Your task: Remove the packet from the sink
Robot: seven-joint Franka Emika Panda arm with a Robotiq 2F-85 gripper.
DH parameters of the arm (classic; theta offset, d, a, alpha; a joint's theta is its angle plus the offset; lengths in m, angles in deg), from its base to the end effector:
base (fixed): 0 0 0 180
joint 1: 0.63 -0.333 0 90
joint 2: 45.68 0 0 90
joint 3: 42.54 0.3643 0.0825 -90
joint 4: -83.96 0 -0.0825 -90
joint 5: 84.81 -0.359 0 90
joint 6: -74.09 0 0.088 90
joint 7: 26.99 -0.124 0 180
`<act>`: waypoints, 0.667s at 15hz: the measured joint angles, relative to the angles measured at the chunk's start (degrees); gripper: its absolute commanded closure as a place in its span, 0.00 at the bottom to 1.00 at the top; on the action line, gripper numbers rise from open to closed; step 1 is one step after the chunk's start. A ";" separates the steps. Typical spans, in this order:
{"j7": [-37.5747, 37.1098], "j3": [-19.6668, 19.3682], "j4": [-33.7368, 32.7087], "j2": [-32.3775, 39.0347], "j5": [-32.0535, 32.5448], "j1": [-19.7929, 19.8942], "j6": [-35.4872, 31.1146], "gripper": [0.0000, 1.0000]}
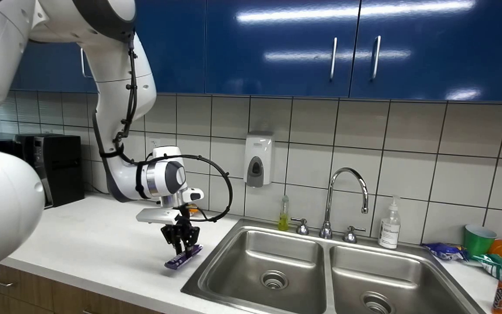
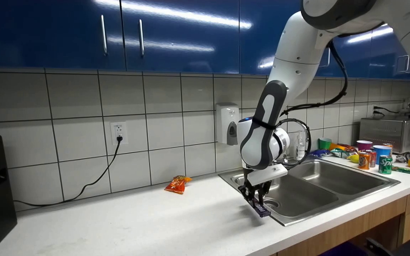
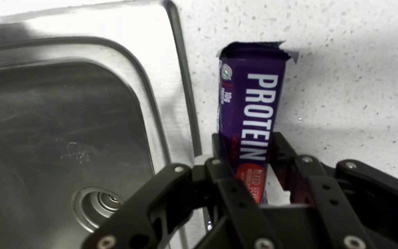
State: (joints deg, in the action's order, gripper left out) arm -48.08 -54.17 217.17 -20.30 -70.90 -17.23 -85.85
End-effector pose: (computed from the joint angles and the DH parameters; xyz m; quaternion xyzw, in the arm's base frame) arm 0.5266 0.0545 0.2042 0.9961 -0.0167 0.0307 0.0813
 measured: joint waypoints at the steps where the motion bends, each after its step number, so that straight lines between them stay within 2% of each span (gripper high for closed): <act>1: 0.30 0.38 0.17 0.00 0.00 -0.01 0.00 0.89; 10: 2.64 2.41 1.39 0.17 0.00 0.02 0.00 0.89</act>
State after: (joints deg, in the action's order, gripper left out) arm -45.44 -51.76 218.56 -20.13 -70.90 -17.21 -85.85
